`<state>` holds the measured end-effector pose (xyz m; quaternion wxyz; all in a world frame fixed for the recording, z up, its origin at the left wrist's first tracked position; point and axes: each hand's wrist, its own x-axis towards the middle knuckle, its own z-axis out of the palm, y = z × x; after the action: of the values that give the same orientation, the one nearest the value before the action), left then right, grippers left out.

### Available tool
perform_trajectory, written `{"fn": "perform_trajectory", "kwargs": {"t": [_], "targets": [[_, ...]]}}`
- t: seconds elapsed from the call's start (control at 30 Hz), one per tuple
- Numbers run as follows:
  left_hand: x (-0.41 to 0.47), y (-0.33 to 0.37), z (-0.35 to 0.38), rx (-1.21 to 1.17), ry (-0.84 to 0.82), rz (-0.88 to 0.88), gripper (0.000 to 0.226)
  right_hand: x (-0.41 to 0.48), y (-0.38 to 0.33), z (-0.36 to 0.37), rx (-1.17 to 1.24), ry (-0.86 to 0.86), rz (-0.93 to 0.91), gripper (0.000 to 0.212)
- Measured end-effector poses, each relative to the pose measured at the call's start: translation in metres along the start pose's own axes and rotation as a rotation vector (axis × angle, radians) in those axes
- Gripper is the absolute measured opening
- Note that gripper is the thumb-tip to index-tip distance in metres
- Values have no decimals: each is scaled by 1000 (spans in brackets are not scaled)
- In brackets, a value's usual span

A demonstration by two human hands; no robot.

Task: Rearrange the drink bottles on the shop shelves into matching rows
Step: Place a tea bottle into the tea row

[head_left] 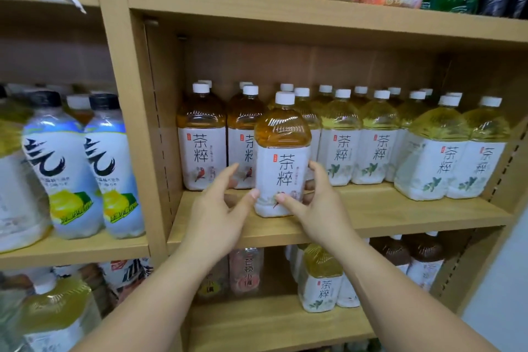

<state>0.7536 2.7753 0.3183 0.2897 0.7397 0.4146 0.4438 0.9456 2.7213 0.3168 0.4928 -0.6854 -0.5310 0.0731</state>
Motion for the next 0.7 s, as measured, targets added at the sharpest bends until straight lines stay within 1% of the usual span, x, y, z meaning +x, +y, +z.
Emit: {"fn": "perform_trajectory", "kwargs": {"t": [0.1, 0.23, 0.43, 0.7], "targets": [[10, -2, -4, -101, 50, 24, 60, 1, -11, 17, 17, -26, -34, 75], [18, -14, -4, -84, 124, 74, 48, 1, -16, 27, 38, -59, -59, 73], [24, -23, 0, -20, 125, 73, 51, 8, -16, 30, 49, -82, -63, 76], [29, -13, 0, -95, 136, 40, 46, 17, -13, 37, 24, -55, -82, 73]]}}
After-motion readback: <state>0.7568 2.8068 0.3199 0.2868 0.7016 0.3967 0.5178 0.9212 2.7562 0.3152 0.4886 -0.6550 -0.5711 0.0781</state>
